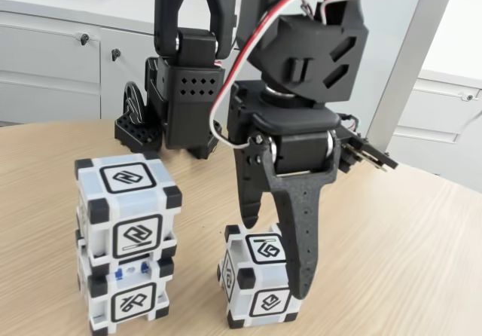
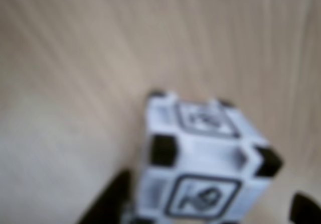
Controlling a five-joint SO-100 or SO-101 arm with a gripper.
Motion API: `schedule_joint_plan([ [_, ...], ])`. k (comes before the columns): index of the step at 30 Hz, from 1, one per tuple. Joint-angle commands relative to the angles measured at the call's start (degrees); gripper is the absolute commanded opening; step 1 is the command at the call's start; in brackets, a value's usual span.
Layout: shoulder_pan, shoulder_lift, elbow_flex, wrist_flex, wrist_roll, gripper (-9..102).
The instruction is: Stack cubes from left to right.
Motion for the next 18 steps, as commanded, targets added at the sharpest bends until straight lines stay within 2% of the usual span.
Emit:
schedule_joint_plan([
  [1, 0.6, -0.1, -0.3, -2.9, 1.2, 33],
  [9, 0.6, -0.3, -0.2, -4.2, 1.4, 33],
  [18, 0.6, -9.2, -1.1, -4.2, 1.8, 31],
])
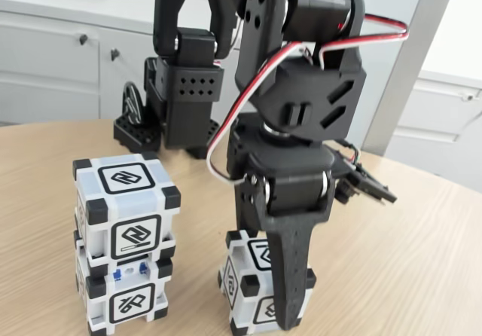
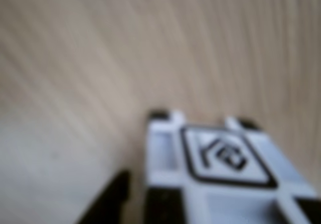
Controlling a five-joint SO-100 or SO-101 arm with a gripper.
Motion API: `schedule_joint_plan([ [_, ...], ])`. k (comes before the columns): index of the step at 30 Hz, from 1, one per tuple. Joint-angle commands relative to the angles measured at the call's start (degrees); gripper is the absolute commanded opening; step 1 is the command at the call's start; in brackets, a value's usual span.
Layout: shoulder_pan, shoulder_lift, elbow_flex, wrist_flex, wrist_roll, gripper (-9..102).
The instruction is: Stack cubes from left to right.
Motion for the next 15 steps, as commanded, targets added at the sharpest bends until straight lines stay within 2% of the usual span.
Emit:
schedule_joint_plan([
  [1, 0.6, -0.4, -1.0, 0.3, 0.5, 30],
  [9, 0.6, 0.4, -1.1, 1.0, 1.1, 20],
  [15, 0.6, 0.5, -1.1, 1.2, 1.5, 19],
])
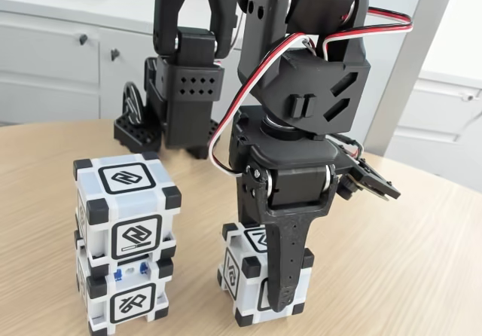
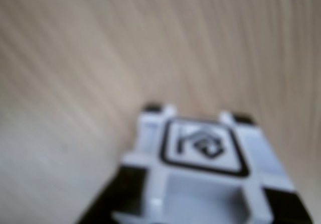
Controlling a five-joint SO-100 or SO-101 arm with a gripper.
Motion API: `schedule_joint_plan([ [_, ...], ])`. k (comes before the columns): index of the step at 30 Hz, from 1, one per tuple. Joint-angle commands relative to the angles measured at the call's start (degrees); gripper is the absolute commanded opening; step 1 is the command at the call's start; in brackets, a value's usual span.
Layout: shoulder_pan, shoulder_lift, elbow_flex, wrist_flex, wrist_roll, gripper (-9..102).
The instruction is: Stack cubes from left to right.
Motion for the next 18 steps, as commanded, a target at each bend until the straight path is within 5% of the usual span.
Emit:
schedule_joint_plan([
  [1, 0.6, -0.2, -0.6, 0.0, 0.8, 19],
  [18, 6.4, 34.9, -7.3, 14.3, 0.1, 17],
])
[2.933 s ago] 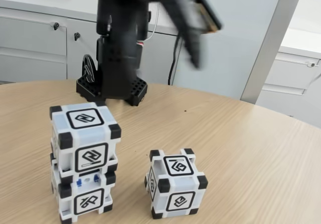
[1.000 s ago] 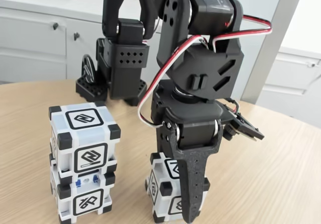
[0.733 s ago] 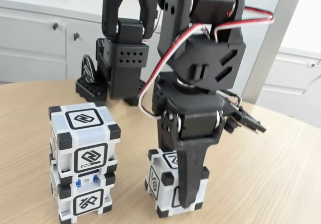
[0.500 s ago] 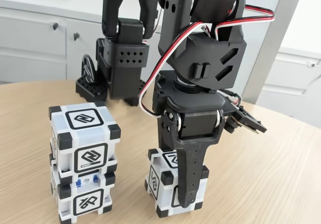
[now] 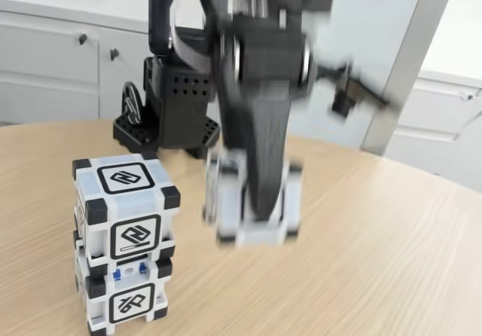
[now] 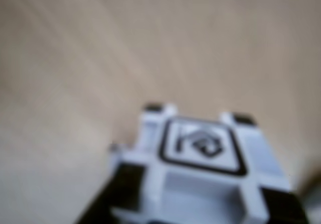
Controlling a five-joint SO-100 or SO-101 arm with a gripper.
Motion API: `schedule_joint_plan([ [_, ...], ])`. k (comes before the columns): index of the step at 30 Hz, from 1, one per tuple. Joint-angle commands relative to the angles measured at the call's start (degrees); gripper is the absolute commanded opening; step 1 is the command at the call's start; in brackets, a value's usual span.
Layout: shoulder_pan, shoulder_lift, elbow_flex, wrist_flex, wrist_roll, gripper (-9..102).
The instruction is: Stack cubes from left to right.
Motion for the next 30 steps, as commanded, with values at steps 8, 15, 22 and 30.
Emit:
schedule_joint_plan([
  [8, 0.7, 9.2, -18.0, 7.2, 1.1, 18],
  [15, 5.1, 9.1, -27.8, 14.9, -0.4, 18],
  [22, 11.4, 4.4, -29.6, 18.7, -4.7, 19],
  [30, 11.7, -8.7, -30.3, 21.4, -7.9, 18],
])
